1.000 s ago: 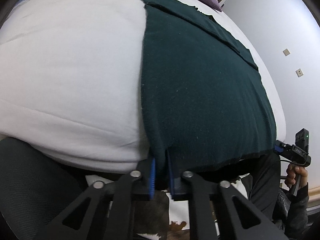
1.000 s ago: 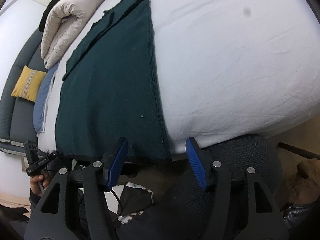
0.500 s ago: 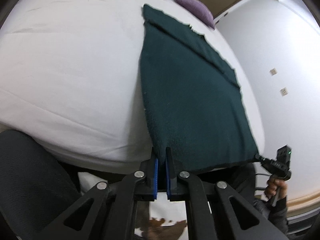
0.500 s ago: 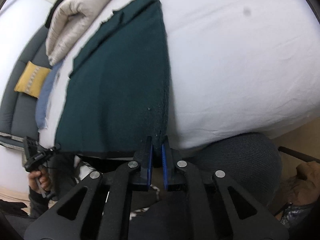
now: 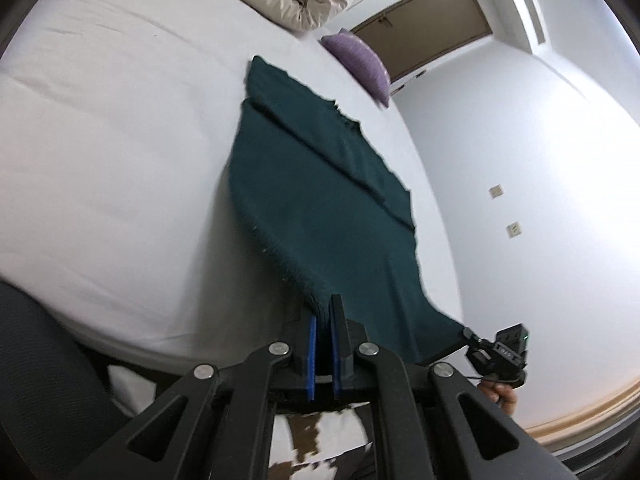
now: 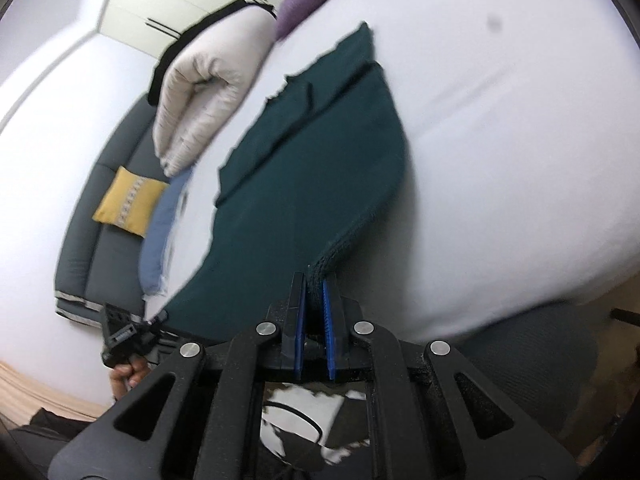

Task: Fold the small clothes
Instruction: 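Grasp the folded edge with both grippers and fold it over again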

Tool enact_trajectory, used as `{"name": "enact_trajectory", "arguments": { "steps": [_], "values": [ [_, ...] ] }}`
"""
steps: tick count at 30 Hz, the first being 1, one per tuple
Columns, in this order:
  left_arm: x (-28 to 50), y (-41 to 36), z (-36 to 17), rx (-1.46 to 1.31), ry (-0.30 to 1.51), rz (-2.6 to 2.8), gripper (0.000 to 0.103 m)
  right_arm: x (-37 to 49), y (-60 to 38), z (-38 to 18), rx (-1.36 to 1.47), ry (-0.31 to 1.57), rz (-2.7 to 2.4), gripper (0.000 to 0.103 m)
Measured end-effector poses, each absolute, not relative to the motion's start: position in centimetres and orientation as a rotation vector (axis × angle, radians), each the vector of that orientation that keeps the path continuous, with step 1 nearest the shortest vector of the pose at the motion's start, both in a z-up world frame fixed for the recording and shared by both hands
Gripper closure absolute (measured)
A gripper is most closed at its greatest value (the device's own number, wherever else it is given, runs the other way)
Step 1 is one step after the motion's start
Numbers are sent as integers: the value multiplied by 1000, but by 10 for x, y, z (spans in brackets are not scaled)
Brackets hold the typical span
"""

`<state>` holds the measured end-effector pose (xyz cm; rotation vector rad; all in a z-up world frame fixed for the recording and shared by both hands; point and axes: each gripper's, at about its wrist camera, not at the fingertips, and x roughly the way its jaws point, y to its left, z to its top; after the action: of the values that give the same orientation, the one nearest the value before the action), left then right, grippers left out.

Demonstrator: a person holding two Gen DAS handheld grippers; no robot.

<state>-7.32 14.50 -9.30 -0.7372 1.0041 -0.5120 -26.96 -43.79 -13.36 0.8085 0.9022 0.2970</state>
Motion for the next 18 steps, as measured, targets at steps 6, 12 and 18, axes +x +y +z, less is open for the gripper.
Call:
{"name": "enact_trajectory", "arguments": {
  "steps": [6, 12, 18],
  "values": [
    [-50, 149, -76, -809, 944, -527, 97, -242, -453, -114, 911, 799, 310, 96],
    [-3, 149, -62, -868, 884, -541, 97, -201, -468, -96, 992, 699, 311, 96],
    [63, 145, -63, -899, 869, -520, 97, -140, -494, -86, 1040, 633, 273, 96]
  ]
}}
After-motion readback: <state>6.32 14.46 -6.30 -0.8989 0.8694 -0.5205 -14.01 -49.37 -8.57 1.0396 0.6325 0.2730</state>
